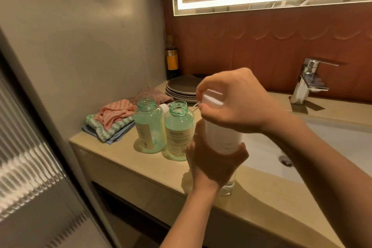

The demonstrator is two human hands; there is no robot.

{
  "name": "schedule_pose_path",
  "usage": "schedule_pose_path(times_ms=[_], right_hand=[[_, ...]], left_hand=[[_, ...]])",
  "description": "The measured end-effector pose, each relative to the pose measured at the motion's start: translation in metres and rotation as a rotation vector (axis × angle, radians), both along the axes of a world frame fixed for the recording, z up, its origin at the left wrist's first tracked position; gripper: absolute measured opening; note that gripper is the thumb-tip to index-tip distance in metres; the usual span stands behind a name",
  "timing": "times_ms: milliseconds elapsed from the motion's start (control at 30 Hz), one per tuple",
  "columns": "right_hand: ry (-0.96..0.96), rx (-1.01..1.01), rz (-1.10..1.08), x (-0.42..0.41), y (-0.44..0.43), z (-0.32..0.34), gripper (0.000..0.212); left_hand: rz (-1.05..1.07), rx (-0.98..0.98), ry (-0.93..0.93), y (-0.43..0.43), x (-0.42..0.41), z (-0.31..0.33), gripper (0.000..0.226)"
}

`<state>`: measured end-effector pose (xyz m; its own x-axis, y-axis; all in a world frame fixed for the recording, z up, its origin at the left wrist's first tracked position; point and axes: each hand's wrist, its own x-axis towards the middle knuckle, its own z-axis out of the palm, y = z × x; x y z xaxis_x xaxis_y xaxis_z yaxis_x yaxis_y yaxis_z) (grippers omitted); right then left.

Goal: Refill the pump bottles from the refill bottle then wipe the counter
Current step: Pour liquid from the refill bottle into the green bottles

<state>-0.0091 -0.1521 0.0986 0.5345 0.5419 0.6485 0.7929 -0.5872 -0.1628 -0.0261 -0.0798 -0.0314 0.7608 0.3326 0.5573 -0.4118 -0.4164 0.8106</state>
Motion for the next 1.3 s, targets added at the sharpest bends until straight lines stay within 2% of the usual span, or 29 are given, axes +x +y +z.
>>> schedule_pose_path(times_ms=[67,133,167,267,333,433,500,567,633,733,800,900,1000,1033,1133,1233,1300], right_hand=[[0.106,0.049,0.175,0.006,-0.006,-0.001,0.021],[0.204,0.044,0.215,0.006,-0.010,0.001,0.027],[0.206,-0.013,0.143,0.005,-0.011,0.002,0.037],[0.079,-0.315,-0.279,-0.004,-0.013,0.011,0.079],[0.039,-0.408,-0.408,-0.011,-0.011,0.022,0.089],[0.168,-0.509,-0.282,-0.011,-0.017,0.039,0.073],[0.411,-0.513,-0.099,-0.007,-0.026,0.050,0.062],[0.600,-0.461,0.029,-0.008,-0.031,0.056,0.064],[0.588,-0.402,-0.025,-0.007,-0.031,0.051,0.073],[0.255,-0.494,-0.359,-0.013,-0.018,0.044,0.095],[0.107,-0.548,-0.439,-0.017,-0.010,0.044,0.093],[0.240,-0.611,-0.389,-0.019,-0.004,0.054,0.072],[0.413,-0.765,-0.296,-0.016,-0.013,0.070,0.052],[0.477,-0.807,-0.252,-0.018,-0.015,0.075,0.057],[0.635,-0.734,-0.168,-0.021,-0.018,0.081,0.068],[0.638,-0.708,-0.323,-0.019,-0.008,0.076,0.075],[0.550,-0.702,-0.408,-0.021,0.001,0.071,0.068]], left_hand=[[-0.020,-0.031,0.028,-0.001,-0.002,0.001,0.051],[-0.045,-0.080,0.038,-0.001,-0.001,-0.001,0.054],[-0.044,-0.093,0.042,-0.001,0.000,-0.002,0.056],[-0.049,-0.123,0.059,0.000,0.002,-0.003,0.061],[-0.079,-0.134,0.064,0.000,0.000,-0.003,0.066],[-0.111,-0.164,0.062,0.000,-0.001,-0.002,0.067],[-0.129,-0.194,0.056,0.002,0.000,-0.003,0.062],[-0.150,-0.196,0.068,0.002,-0.001,-0.002,0.061],[-0.150,-0.195,0.077,0.001,-0.002,-0.003,0.061],[-0.108,-0.144,0.076,0.001,-0.001,-0.004,0.058],[-0.095,-0.142,0.083,0.000,-0.001,-0.004,0.059],[-0.103,-0.132,0.092,-0.002,-0.001,-0.003,0.060],[-0.172,-0.247,0.078,-0.002,-0.002,-0.002,0.060],[-0.176,-0.270,0.065,0.000,-0.001,-0.003,0.064],[-0.185,-0.261,0.102,0.000,-0.001,-0.004,0.069],[-0.134,-0.196,0.107,-0.003,-0.002,-0.003,0.070],[-0.104,-0.128,0.066,-0.004,-0.002,-0.001,0.079]])
